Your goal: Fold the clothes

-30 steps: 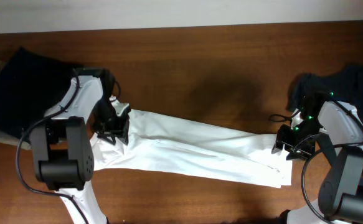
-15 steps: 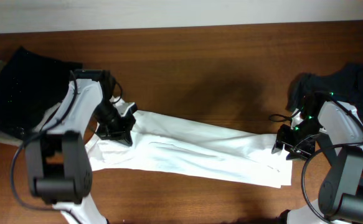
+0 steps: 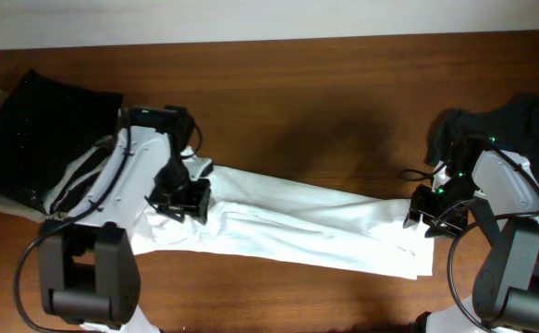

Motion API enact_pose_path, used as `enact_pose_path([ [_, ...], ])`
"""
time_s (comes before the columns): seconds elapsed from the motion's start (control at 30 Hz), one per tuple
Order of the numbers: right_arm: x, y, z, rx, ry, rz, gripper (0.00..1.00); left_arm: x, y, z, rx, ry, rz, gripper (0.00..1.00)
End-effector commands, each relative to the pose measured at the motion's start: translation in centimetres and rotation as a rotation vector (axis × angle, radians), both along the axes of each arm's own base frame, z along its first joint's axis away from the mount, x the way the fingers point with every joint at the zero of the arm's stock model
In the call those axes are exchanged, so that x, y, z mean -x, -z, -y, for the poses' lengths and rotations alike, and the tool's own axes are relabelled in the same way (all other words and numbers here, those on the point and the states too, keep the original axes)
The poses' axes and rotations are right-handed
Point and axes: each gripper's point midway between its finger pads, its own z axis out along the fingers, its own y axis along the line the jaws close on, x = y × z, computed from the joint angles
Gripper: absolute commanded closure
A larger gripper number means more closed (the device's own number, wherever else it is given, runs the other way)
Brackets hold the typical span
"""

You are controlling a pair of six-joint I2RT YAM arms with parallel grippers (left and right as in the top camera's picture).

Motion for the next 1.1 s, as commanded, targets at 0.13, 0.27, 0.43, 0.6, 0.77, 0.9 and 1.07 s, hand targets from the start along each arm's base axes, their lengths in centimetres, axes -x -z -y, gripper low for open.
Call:
enact_pose_path([
  [0.13,-1.6,0.1,0.3,0.019,0.041,0.071,0.48,-9.9,2.3,-8.1,-0.054,-0.265,0.362,0.34],
  [0.27,-3.3,0.3,0.8,0.041,0.081,0.131,0.48,-13.0,5.0,-7.6,0.052,-0.269,0.419,0.35],
  [0.43,-3.6,0.4,0.9,0.046,0.084,0.144,0.48,-12.9,9.5,-7.5,0.053,-0.267,0.340,0.96],
  [0.6,-5.2,0.9,1.5,0.069,0.083,0.198,0.49,-12.5,7.1,-10.0,0.010,-0.316,0.335,1.00],
  [0.77,-4.8,3.7,2.3,0.100,0.082,0.119,0.49,-12.5,6.8,-10.6,0.008,-0.330,0.341,0.99],
  [0.9,-6.4,4.3,1.1,0.020,0.087,0.173,0.79,-12.5,6.8,-10.6,0.007,-0.329,0.342,0.98],
  [1.07,-6.9,3.9,0.9,0.001,0.057,0.197,0.94,-12.5,6.8,-10.6,0.007,-0.329,0.341,0.97],
])
